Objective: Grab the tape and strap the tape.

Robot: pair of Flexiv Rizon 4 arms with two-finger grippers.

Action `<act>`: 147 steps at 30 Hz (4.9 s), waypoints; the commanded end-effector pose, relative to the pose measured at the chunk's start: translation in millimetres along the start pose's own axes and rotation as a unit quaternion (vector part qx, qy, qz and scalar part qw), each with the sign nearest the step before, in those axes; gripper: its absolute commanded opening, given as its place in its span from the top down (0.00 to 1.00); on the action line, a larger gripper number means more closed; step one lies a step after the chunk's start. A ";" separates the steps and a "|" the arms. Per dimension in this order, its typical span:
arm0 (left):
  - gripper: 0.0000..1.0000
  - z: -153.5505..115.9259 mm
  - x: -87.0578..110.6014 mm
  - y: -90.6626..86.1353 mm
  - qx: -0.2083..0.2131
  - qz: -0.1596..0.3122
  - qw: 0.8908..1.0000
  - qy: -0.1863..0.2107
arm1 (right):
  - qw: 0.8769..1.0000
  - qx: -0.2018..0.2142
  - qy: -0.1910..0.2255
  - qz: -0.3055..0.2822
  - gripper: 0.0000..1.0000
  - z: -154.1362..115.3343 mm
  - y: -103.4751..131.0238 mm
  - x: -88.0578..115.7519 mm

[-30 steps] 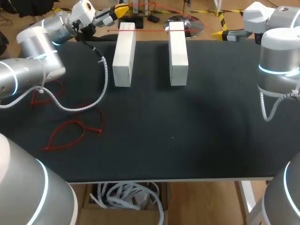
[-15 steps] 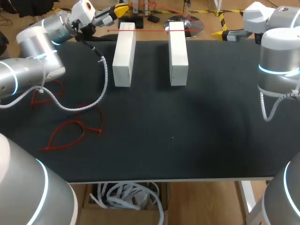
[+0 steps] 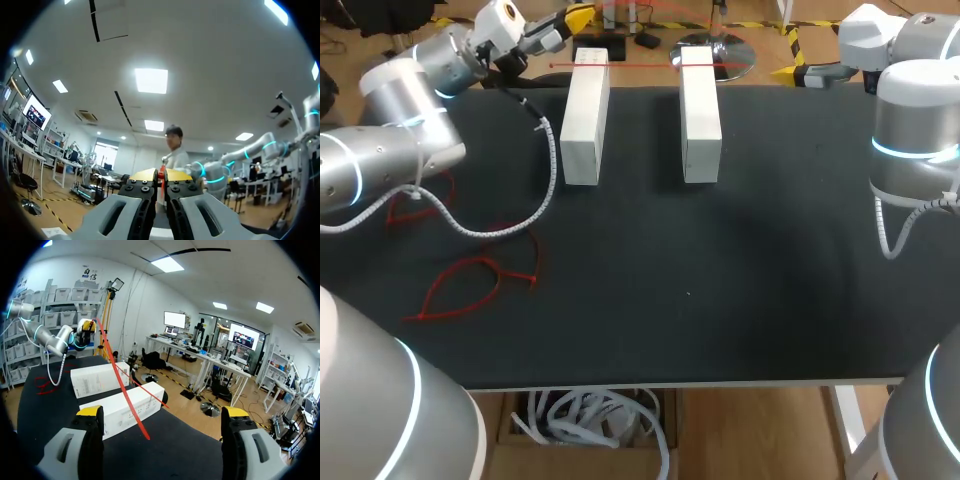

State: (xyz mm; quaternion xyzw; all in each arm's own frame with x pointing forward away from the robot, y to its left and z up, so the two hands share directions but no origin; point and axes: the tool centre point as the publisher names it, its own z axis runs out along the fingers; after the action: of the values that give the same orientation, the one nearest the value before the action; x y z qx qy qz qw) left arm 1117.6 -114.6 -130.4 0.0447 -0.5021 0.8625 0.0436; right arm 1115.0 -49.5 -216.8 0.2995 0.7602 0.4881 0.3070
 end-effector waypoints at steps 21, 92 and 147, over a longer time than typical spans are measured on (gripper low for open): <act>1.00 6.8 -0.6 -1.6 -0.011 0.012 1.000 -0.007 | 1.000 0.000 0.000 0.000 0.00 -0.4 0.1 0.1; 1.00 6.8 -0.6 -1.6 -0.011 0.012 1.000 -0.007 | 0.724 -0.210 -0.152 0.640 0.00 18.3 67.2 70.8; 1.00 6.8 -0.6 -1.6 -0.011 0.012 1.000 -0.007 | 0.587 -0.382 -0.132 0.701 0.00 10.2 66.1 30.5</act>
State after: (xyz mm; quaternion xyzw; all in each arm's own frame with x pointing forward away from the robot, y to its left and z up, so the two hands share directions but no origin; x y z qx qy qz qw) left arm 1120.2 -119.6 -126.7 0.0425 -0.5113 0.8578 0.0318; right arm 1115.3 2.7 -163.8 0.6539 0.0090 0.7548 0.0508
